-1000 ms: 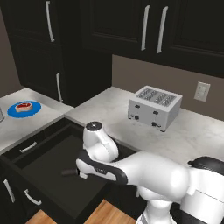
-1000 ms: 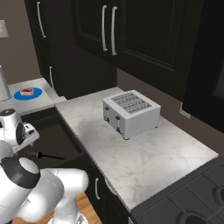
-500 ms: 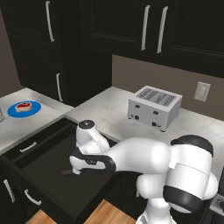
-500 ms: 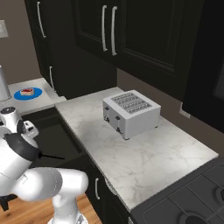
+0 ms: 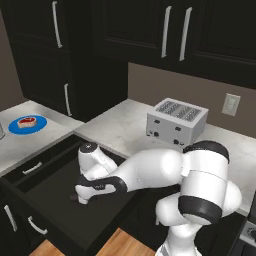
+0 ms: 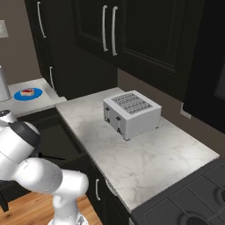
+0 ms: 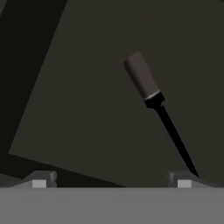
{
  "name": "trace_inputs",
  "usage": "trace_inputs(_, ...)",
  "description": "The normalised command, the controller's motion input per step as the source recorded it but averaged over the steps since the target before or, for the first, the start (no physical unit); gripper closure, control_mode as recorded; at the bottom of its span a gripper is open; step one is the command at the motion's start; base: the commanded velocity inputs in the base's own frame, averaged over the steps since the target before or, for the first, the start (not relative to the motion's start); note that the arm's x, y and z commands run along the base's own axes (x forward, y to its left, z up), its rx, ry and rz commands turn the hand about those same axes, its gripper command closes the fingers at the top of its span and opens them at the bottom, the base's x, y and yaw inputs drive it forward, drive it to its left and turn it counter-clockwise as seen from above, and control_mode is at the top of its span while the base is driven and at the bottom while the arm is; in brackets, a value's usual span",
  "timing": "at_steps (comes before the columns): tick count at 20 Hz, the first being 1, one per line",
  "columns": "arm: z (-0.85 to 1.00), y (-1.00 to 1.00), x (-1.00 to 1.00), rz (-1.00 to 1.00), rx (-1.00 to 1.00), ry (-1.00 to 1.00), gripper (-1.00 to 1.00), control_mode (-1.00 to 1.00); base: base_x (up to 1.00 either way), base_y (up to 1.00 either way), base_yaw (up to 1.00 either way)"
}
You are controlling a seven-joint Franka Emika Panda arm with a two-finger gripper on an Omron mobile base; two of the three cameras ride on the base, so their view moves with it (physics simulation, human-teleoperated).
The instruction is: Pick up the knife from the drawer and place it on the cutting board. Then place the meat from the plate to the cutting board.
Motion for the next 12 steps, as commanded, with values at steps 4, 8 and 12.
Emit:
trace_inputs(4, -0.31, 0.10, 0.00, 0.03, -0.04, 0.00, -1.00, -1.00, 0.00, 0.00, 0.00)
trace_inputs(8, -0.26, 0.03, 0.00, 0.04, -0.02, 0.00, -1.00, -1.00, 0.00, 0.00, 0.00)
trace_inputs(12, -0.12, 0.00, 0.01, 0.06, 0.00, 0.00, -1.00, -1.00, 0.00, 0.00, 0.00)
